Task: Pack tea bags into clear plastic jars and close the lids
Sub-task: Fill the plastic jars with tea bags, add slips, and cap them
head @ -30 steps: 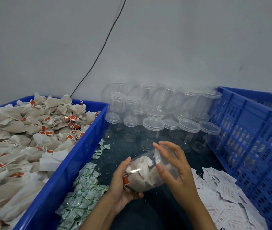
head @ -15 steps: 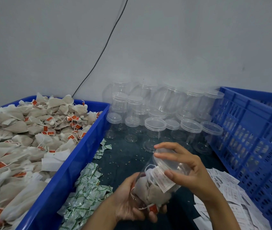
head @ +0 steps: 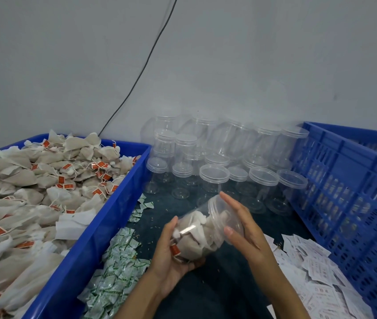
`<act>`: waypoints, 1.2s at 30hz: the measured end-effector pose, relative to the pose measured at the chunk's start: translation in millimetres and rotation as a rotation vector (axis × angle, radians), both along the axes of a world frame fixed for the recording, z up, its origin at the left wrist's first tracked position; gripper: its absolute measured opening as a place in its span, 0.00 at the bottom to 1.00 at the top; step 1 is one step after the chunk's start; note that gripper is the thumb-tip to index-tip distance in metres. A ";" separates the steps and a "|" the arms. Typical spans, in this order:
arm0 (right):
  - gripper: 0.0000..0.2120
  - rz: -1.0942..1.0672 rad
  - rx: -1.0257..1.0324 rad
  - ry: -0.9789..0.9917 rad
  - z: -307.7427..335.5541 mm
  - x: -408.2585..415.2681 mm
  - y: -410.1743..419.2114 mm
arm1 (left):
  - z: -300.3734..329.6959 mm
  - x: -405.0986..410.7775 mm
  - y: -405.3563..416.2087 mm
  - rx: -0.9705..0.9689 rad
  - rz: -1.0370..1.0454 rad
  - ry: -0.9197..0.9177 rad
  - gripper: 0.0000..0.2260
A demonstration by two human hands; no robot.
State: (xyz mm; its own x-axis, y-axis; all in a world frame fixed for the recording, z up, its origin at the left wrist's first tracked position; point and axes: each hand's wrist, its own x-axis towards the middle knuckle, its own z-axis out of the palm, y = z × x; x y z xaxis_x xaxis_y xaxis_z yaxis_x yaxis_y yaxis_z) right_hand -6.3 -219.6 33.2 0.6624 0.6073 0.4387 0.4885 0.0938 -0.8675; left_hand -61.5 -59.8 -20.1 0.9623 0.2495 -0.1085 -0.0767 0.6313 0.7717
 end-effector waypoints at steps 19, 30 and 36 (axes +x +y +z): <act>0.19 -0.248 -0.011 0.063 -6.6 3.8 9.8 | -3.6 -5.2 -14.1 0.299 0.037 0.010 0.28; 0.31 -0.251 0.021 0.107 29.2 -10.6 7.4 | 24.2 -12.4 -21.5 0.277 0.135 -0.049 0.29; 0.49 -0.170 0.189 0.316 88.5 -1.7 -20.9 | 75.4 -0.2 -47.2 0.048 0.076 -0.116 0.24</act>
State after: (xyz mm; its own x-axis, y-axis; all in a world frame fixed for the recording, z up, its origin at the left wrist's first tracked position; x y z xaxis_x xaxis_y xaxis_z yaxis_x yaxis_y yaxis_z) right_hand -8.0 -240.6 121.7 0.8665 0.4059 0.2904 0.2226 0.2065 -0.9528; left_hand -61.7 -107.0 55.3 0.9458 0.3243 0.0158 -0.2129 0.5828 0.7843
